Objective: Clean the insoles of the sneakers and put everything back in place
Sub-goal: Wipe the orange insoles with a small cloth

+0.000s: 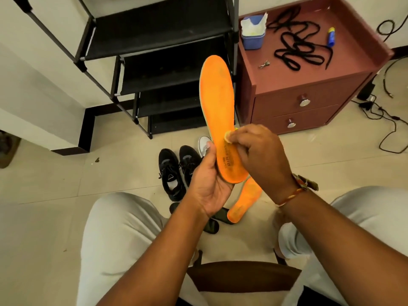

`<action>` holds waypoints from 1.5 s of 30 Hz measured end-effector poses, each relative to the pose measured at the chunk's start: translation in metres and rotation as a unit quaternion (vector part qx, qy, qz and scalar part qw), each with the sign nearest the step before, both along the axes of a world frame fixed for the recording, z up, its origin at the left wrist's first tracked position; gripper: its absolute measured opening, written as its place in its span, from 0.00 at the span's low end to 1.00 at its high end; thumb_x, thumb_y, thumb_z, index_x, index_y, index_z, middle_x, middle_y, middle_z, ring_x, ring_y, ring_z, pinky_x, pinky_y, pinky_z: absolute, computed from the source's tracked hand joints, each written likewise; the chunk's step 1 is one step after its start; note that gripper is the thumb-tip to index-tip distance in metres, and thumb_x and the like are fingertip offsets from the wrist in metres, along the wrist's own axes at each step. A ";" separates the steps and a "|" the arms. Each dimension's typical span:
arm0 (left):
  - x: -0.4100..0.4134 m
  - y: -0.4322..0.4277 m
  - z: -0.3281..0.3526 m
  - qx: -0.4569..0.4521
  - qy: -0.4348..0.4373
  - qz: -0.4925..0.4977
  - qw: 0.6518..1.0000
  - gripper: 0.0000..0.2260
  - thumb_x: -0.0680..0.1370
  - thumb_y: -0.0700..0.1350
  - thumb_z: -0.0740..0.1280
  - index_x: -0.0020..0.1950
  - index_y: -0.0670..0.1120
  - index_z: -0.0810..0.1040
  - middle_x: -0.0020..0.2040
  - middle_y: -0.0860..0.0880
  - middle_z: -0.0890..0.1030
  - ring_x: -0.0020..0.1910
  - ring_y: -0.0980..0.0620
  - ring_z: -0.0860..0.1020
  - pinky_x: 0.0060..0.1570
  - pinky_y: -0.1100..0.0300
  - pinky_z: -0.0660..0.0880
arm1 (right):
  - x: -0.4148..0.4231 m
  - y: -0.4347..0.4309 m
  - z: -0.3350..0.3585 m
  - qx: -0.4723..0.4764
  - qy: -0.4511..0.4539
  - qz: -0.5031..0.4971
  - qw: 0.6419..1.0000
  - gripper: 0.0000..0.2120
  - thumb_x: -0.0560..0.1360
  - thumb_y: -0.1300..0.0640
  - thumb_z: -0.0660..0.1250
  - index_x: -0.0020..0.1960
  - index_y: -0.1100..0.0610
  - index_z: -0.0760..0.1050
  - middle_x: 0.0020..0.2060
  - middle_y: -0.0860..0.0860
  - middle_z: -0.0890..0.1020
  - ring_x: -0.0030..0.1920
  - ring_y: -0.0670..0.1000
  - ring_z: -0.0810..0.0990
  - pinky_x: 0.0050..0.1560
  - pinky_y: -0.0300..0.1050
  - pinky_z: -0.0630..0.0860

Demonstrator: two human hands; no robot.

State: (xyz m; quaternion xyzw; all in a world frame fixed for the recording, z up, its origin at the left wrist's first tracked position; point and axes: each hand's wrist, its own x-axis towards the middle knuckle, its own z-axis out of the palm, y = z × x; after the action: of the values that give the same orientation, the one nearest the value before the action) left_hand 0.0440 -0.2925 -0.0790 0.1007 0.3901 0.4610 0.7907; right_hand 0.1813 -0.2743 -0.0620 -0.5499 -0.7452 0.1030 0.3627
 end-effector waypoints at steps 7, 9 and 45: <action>-0.006 0.006 -0.001 -0.013 -0.023 0.000 1.000 0.28 0.84 0.59 0.53 0.68 0.38 0.75 0.63 0.39 0.81 0.62 0.44 0.80 0.67 0.51 0.75 | -0.020 -0.016 0.007 -0.004 0.026 0.104 0.994 0.12 0.76 0.60 0.62 0.49 0.60 0.84 0.46 0.54 0.84 0.50 0.49 0.77 0.57 0.34 0.70; -0.002 0.001 0.001 -0.004 -0.016 -0.020 1.000 0.27 0.84 0.59 0.52 0.70 0.40 0.75 0.64 0.40 0.81 0.62 0.44 0.80 0.62 0.50 0.78 | -0.002 -0.002 0.004 0.017 -0.010 0.041 0.999 0.11 0.76 0.61 0.63 0.51 0.60 0.84 0.48 0.54 0.84 0.49 0.56 0.80 0.53 0.49 0.78; -0.009 0.005 0.006 0.037 0.007 -0.002 0.999 0.30 0.84 0.61 0.50 0.68 0.39 0.75 0.64 0.40 0.80 0.64 0.45 0.79 0.67 0.52 0.74 | -0.012 -0.013 0.006 -0.011 0.015 0.128 0.992 0.10 0.78 0.57 0.64 0.51 0.56 0.85 0.48 0.51 0.84 0.49 0.55 0.81 0.49 0.52 0.80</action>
State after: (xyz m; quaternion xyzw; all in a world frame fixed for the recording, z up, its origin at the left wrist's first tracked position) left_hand 0.0350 -0.2875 -0.0732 0.1340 0.3779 0.4726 0.7848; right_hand 0.1696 -0.2872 -0.0561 -0.4527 -0.8028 0.1649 0.3513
